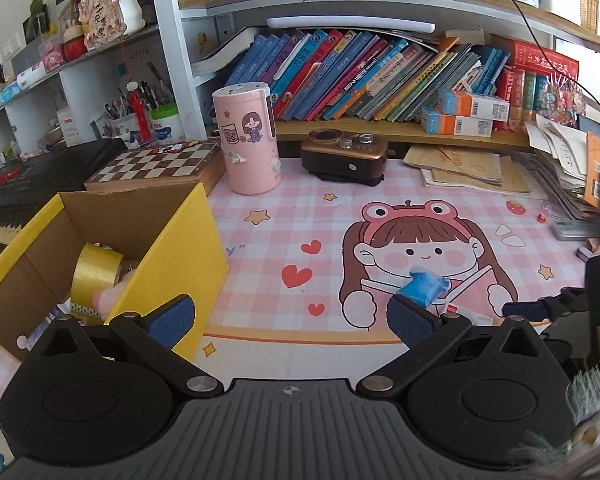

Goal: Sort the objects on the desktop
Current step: 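Grasp the blue packet with the left tool while the right tool grasps the white card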

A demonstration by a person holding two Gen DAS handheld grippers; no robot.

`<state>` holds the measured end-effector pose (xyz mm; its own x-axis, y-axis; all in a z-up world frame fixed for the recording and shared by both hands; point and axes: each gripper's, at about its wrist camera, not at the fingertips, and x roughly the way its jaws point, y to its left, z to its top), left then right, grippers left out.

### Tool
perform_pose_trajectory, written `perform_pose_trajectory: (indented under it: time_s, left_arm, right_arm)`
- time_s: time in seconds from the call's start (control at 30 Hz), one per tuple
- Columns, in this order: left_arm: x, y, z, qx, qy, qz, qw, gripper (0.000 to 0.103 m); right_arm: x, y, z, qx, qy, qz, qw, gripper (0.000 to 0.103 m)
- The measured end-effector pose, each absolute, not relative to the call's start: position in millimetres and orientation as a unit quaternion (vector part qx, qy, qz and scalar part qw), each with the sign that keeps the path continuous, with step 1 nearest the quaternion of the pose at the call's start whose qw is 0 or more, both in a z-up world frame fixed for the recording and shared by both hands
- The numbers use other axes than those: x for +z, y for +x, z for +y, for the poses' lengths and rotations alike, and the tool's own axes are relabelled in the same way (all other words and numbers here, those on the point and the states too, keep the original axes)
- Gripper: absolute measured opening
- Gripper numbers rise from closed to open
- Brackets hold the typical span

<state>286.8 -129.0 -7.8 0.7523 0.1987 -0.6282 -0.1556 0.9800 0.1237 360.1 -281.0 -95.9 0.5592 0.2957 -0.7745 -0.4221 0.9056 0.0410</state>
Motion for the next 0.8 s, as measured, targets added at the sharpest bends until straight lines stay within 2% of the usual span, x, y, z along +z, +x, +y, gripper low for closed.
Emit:
perform_pose_trajectory:
  time_s: [0.17, 0.27, 0.43, 0.8]
  left_arm:
    - [-8.6, 293.3, -127.6, 0.103, 0.034, 0.342, 0.933, 0.103]
    - [-10.6, 297.9, -127.4, 0.107, 0.034, 0.346, 0.932, 0.103]
    - [-18.2, 308.7, -134.1, 0.098, 0.041, 0.352, 0.93, 0.103]
    - [-46.3, 342.1, -162.6, 0.042, 0.049, 0.363, 0.93, 0.103]
  right_arm:
    - [-101.4, 367.6, -279.0, 0.208, -0.073, 0.424, 0.879, 0.088]
    - [-101.1, 368.0, -279.3, 0.199, -0.082, 0.417, 0.883, 0.078]
    - [-97.6, 364.8, -285.3, 0.212, -0.082, 0.407, 0.885, 0.029]
    - [-86.4, 337.2, -335.1, 0.157, -0.044, 0.423, 0.891, 0.029]
